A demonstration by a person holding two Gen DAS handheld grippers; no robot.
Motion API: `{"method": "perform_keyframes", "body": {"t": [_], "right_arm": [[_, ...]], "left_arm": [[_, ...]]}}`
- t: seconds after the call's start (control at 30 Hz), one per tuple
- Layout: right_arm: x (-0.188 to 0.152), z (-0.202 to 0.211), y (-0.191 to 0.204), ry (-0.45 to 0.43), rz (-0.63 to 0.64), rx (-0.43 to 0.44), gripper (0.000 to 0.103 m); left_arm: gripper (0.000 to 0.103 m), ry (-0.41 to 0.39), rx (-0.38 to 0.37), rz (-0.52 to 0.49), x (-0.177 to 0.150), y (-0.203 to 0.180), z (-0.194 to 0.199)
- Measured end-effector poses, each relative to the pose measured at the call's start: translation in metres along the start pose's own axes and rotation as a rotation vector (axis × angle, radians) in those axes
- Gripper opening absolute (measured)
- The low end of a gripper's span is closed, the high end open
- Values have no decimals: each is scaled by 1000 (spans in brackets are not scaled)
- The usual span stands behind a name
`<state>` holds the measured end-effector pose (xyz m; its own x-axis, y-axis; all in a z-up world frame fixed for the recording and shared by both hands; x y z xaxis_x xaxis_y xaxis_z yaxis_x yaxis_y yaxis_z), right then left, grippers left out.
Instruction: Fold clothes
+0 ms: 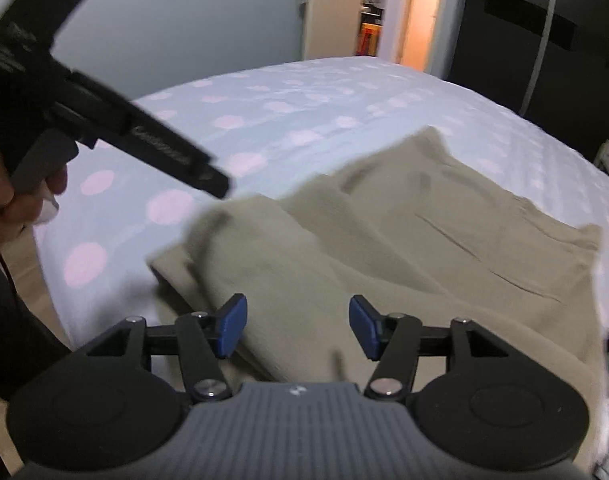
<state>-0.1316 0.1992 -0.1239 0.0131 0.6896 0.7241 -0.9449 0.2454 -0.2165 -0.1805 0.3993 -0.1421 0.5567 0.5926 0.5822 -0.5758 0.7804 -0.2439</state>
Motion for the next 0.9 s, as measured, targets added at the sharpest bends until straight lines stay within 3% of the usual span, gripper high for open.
{"method": "perform_keyframes", "body": {"t": [0.2,0.33,0.5,0.7,0.9], "right_arm": [[-52,25,-98,53,-95,-172,61],[-97,20,-160,160,-227,-262,61],[-149,-8,-182,331,-408,-196,61],[-135,9,-190,284,-439,-178,61],[-98,13,-240,225,-463,-202,61]], "left_arm": [[52,84,18,-28,-13,-8,-25],[50,144,60,-53,-25,-11,-46],[50,193,89,-66,-38,-9,-63],[50,106,78,-80,-15,-17,-29],[50,39,29,-73,44,-11,-29]]}}
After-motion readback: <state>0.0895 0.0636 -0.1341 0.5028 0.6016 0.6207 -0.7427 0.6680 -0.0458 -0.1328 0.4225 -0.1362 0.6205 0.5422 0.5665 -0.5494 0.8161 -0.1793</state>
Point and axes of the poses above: each gripper's, at about its wrist camera, not at the fingertips, and z roughly against the way its jaws point, y to its left, x to its top, the point moved 8 cm from there along -z, roughly the way its jaws point, and after that the axes turned 11 degrees about -x, right-handed, at the moved point
